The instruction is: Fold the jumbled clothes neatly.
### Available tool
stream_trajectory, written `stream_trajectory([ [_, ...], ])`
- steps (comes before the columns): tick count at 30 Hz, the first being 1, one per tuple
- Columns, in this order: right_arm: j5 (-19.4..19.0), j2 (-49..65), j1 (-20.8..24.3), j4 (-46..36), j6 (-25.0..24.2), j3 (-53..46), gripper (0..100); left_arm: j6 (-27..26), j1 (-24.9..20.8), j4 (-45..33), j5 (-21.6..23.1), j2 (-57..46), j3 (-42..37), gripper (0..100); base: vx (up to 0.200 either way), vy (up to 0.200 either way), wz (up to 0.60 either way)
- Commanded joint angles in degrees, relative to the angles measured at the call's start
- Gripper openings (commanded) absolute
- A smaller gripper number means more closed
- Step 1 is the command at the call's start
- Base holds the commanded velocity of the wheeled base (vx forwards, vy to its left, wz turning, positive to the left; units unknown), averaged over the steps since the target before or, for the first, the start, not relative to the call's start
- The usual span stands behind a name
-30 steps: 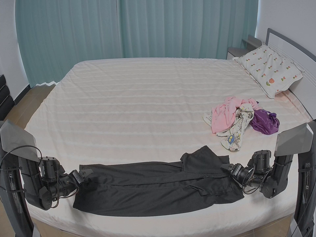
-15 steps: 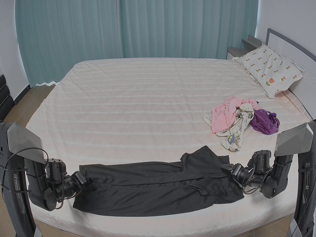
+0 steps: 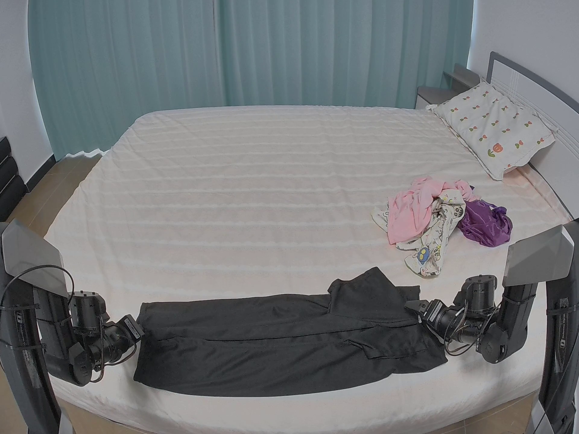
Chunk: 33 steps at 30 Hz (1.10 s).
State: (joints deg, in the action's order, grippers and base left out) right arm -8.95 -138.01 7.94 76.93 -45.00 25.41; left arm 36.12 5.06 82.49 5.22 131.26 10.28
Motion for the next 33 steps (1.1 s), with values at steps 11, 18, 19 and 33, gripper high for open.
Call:
stream_trajectory([
  [11, -0.02, -0.07, -0.03, -0.03, 0.0, 0.17, 100, 0.0, 0.57, 0.39, 0.85, 2.25, -0.08, 0, 0.0, 0.0, 0.0],
  [18, -0.02, 0.9, -0.73, 0.06, 0.0, 0.08, 100, 0.35, 0.92, 0.48, 0.93, 1.72, 0.53, 100, 0.0, 0.0, 0.0],
  [19, 0.07, 1.34, -0.99, 0.06, 0.08, 0.08, 100, 0.62, 1.09, 0.56, 1.11, 1.37, 0.71, 100, 0.0, 0.0, 0.0],
  [33, -0.1, 3.62, -3.1, -0.29, 0.26, 1.31, 100, 6.07, 0.92, -6.12, 5.42, -0.83, 15.21, 100, 0.0, 0.0, 0.0],
])
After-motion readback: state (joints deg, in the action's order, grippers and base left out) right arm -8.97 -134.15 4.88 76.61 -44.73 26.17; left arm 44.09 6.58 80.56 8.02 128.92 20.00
